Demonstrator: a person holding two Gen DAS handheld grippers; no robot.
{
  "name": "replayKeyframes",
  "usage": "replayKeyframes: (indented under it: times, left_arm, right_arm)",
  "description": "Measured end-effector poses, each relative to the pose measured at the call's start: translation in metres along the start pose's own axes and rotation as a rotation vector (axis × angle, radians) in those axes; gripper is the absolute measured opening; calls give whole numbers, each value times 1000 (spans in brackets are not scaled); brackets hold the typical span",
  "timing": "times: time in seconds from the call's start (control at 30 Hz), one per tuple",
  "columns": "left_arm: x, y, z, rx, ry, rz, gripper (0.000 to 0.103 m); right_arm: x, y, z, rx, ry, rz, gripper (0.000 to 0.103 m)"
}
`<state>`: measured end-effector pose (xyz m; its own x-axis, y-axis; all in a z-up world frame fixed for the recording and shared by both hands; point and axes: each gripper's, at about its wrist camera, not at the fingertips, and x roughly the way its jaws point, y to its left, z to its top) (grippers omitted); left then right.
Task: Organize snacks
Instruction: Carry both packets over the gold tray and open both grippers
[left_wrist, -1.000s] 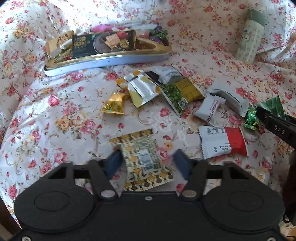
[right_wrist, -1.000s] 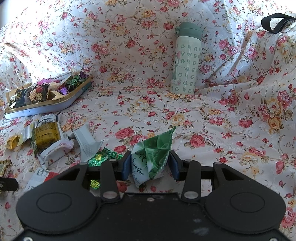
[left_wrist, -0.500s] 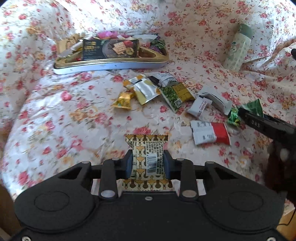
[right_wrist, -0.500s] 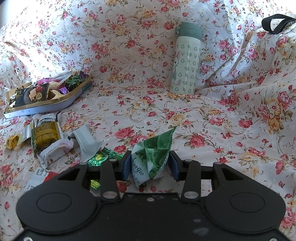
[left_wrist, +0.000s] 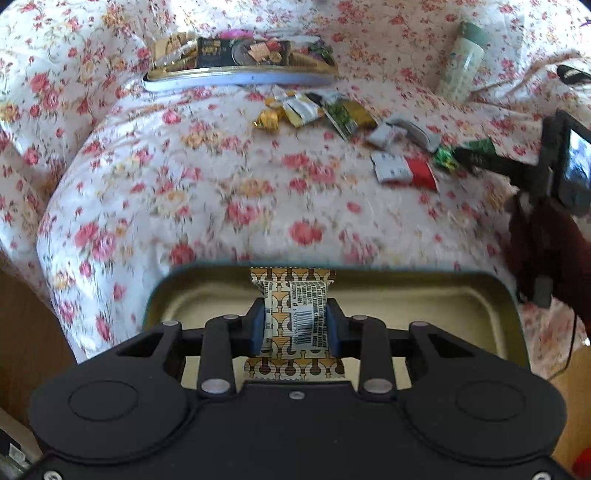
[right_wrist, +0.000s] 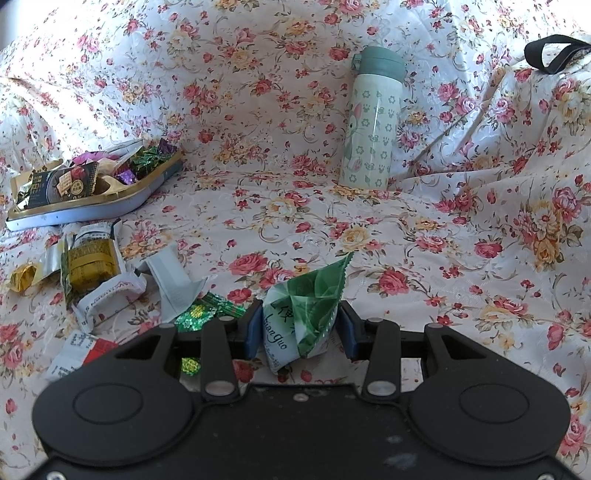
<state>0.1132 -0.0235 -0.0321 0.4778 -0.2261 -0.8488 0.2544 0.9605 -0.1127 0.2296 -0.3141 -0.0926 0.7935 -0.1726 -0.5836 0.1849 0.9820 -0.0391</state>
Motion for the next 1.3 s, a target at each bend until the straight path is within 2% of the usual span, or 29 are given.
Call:
replayKeyframes:
  times: [0.3, 0.47, 0.7, 0.87, 1.0, 1.2, 1.3]
  left_arm:
    - [-4, 1, -18, 29, 22, -7, 41]
    - [-2, 0, -23, 41, 34, -1, 41]
    - [-3, -2, -21, 61, 36, 13, 41]
    - [-3, -4, -21, 77, 47, 17, 41]
    - [-4, -2, -23, 76, 79, 15, 41]
    - [-5, 2, -29, 49, 134, 4, 41]
    - [-8, 3, -32, 49, 132, 20, 42]
  right_arm:
    - [-30, -10, 0, 9, 122, -25, 41]
    - [-66, -18, -9, 58, 105, 2, 41]
    - [-131, -16, -21, 193, 70, 122, 41]
    - [-168, 3, -33, 209, 91, 211, 42]
    - [-187, 25, -43, 150, 165, 212, 42]
    - [-199, 54, -66, 96, 373, 264, 42]
    - [-207, 69, -76, 41, 425, 260, 42]
